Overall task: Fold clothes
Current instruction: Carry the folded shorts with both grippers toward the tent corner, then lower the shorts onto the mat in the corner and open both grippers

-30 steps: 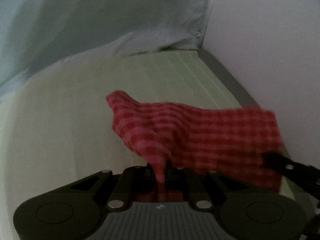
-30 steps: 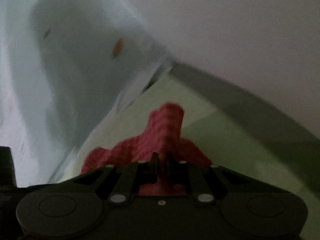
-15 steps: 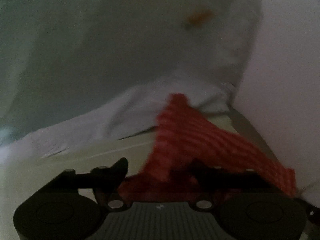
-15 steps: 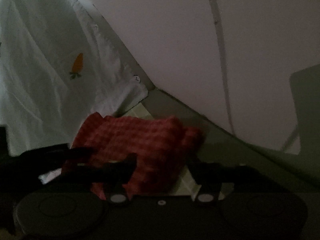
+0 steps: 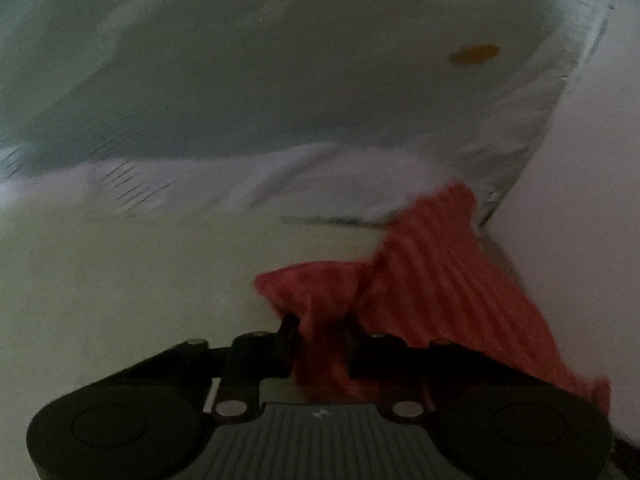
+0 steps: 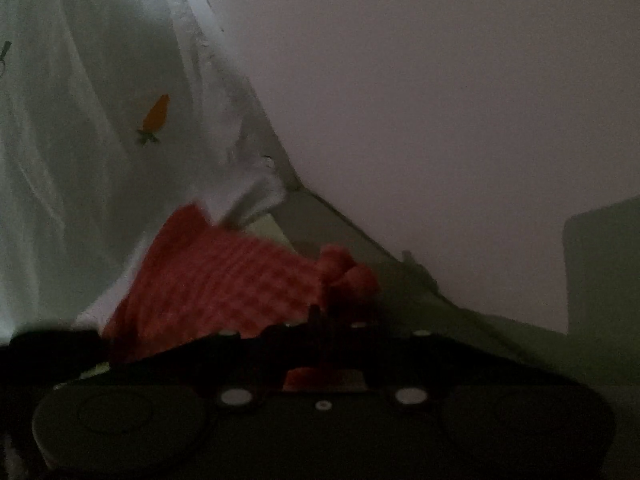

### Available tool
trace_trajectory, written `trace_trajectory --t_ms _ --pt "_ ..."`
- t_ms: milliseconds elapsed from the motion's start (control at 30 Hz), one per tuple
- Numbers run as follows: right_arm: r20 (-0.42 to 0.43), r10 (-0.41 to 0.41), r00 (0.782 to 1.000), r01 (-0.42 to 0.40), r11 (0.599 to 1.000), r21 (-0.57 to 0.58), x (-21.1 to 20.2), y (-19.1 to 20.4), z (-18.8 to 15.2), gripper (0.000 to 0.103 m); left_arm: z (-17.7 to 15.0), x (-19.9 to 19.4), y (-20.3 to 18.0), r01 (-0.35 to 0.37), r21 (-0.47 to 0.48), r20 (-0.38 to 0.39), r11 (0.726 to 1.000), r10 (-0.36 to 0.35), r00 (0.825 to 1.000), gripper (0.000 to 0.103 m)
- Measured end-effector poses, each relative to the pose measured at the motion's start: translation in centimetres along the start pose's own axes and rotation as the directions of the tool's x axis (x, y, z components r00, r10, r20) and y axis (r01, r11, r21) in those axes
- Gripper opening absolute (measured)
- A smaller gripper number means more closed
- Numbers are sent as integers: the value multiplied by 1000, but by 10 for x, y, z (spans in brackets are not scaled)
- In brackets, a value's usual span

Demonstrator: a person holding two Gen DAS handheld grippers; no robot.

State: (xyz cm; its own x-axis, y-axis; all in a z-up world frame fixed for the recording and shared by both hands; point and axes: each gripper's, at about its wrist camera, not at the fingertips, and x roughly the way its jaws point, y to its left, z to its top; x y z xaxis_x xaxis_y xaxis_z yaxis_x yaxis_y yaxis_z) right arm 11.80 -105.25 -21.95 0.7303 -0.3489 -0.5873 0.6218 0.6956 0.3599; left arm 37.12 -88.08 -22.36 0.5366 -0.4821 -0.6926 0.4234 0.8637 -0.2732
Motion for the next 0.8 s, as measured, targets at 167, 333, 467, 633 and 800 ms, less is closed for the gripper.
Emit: trace_trajectory --t_ms 167,333,467,633,800 --pt "-38 -60 998 58 998 -28 -25 -1 -12 3 15 15 -28 -44 54 -32 998 46 998 47" --pt "-18 -81 997 78 991 -108 -37 14 -2 44 14 -23 -26 -90 79 -59 993 95 994 68" --pt "48 -75 996 83 977 -198 -66 31 4 59 4 -74 -18 -106 93 -25 990 108 994 76" --pt "111 -36 993 65 962 -267 -120 50 -1 84 -22 -158 -20 -119 118 20 986 117 993 90" --pt "138 5 990 35 958 -285 -183 58 -20 102 -64 -244 -34 -104 156 78 982 92 993 103"
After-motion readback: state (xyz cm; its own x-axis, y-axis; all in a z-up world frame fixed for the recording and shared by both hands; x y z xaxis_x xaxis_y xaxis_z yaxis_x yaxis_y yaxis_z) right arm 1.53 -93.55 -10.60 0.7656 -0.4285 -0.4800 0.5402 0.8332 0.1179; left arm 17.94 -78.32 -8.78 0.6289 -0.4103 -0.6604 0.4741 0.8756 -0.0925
